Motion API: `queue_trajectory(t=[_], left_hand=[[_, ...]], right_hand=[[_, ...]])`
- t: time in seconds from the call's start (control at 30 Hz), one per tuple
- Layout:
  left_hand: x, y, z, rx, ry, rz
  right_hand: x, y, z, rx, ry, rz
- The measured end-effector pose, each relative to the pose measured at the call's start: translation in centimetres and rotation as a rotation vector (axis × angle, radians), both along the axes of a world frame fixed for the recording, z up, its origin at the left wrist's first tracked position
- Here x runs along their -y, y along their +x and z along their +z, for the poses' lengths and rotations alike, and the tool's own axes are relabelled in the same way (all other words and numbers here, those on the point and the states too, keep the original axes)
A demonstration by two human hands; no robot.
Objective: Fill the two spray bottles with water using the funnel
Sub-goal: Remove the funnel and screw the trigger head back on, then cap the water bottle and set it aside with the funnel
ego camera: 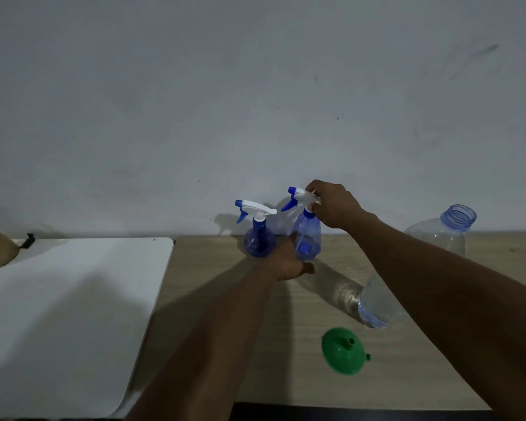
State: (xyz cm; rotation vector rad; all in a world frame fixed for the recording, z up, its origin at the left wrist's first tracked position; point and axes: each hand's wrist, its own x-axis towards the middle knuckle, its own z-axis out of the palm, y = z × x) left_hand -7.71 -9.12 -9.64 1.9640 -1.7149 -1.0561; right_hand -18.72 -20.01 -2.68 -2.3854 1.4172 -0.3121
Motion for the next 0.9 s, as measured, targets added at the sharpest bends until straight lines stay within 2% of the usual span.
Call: queue_trajectory(t=[0.07, 0.2, 0.27, 0.43, 0.63, 0.77, 0.9], left_hand=[[-0.1, 0.0, 0.2, 0.001, 0.0, 0.018], [-1.0, -0.4, 1.0, -0.016, 0.005, 0.041], [-2.2, -0.7, 1.3, -0.097, 0.022, 0.108], [-5.7, -2.2, 1.6, -0.188, -0.04, 0.224], [-8.3, -5.7, 1.0, -0.206, -0.101, 0.165], [-7.6, -9.3, 2.2, -0.187, -0.176, 0.085], [-5.9, -13.5, 3.9, -0.218, -0.3, 0.024]], right_hand=[[-0.4, -0.3, 0.2, 0.007, -0.033, -0.031], [-2.2, -1.2, 1.0, 0.104, -0.265, -0.095], [-3.7, -1.8, 1.7, 0.179, -0.32, -0.097], [-8.4, -3.7, 3.1, 0.339, -0.212, -0.068], [-15.0, -8.8, 3.4, 0.436, -0.137, 0.0], [-17.2, -14.2, 4.3, 0.498, -0.171, 0.01], [-17.4, -19.7, 6.0, 0.542, -0.336, -0.077]])
